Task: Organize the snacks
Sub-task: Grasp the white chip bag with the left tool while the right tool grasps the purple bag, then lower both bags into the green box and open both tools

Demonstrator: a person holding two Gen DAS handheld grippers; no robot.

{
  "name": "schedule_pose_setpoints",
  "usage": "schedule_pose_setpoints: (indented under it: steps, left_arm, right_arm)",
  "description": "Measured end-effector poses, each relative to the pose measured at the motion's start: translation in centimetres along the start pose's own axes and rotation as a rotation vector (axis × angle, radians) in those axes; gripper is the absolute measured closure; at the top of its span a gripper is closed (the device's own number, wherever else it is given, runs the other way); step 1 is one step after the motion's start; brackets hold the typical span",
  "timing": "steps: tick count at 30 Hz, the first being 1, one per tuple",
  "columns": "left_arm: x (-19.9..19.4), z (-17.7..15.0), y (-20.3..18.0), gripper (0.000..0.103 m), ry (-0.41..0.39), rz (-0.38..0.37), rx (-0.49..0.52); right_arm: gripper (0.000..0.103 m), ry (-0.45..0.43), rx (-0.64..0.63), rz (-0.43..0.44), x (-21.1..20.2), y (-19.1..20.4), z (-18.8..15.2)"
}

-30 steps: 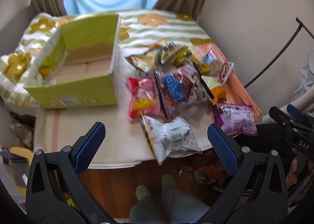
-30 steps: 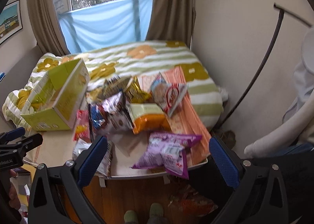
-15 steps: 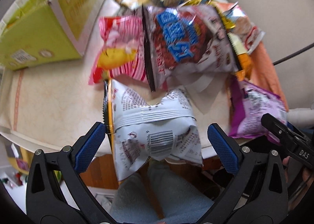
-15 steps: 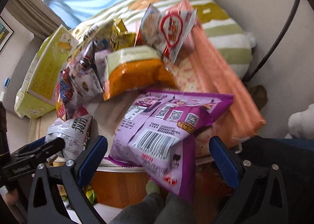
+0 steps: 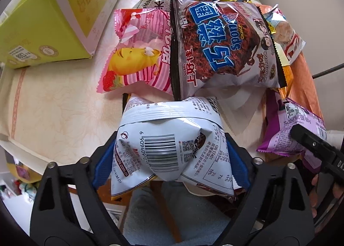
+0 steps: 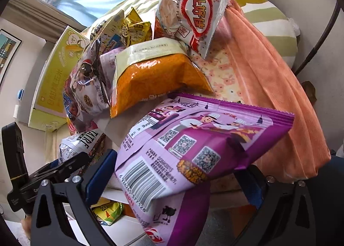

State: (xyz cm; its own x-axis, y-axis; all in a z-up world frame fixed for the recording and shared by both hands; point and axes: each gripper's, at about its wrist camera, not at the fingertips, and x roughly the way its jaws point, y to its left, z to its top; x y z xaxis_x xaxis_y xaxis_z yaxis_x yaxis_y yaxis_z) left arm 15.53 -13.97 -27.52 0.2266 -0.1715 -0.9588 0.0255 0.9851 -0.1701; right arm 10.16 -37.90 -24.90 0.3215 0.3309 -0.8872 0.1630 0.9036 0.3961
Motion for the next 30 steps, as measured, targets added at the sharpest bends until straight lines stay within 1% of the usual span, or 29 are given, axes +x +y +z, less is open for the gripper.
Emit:
schedule_pose_setpoints:
  steps: [2,4,5,9,13,15,21,26,30]
  left_arm:
    - [-0.2,-0.2,0.0,0.021,0.0,-0.001,0.005]
    - [-0.5,-0.3,-0.1,0.023,-0.002,-0.004,0.009]
    - [-0.8,-0.6,-0.3,0.024,-0.004,-0.003,0.01]
    - [-1.4,-0.9,-0.4,0.025,-0.005,0.001,0.01]
    - [-2.7,-1.7,-0.5,0.025,-0.016,0.007,0.015]
    - [-3.7,-2.3,-0.5,0.025,-0.029,-0.009,0.014]
    - [-6.5,-2.6,-1.1,0.025,-0.089,-0.031,0.041]
    - [-9.9,-2.2,-1.9,0.025,-0.181,-0.043,0.049]
    - [-12.9,-1.2,-1.6,0.025,-0.262,-0.039,0.041]
  right_arm:
    - [0.009,-0.006,-0.001,0.008,0.0,0.0,0.1]
    - [0.03,0.001,0.007,0.051,-0.2,-0.1,0.1]
    - [0.031,0.005,0.012,0.064,-0.2,-0.1,0.2]
    - [0.04,-0.016,-0.006,0.05,-0.6,0.4,-0.1]
    - [0.044,-0.046,-0.009,0.042,-1.6,0.4,-0.4]
    - [0.044,-0.054,-0.007,0.041,-2.1,0.2,-0.7]
    - [0.045,-0.102,-0.006,0.04,-4.6,0.7,-1.2]
    - [0.045,-0.177,-0.063,0.021,-7.8,2.5,-0.8]
    - [0.045,-0.243,-0.152,0.008,-10.3,4.7,0.4]
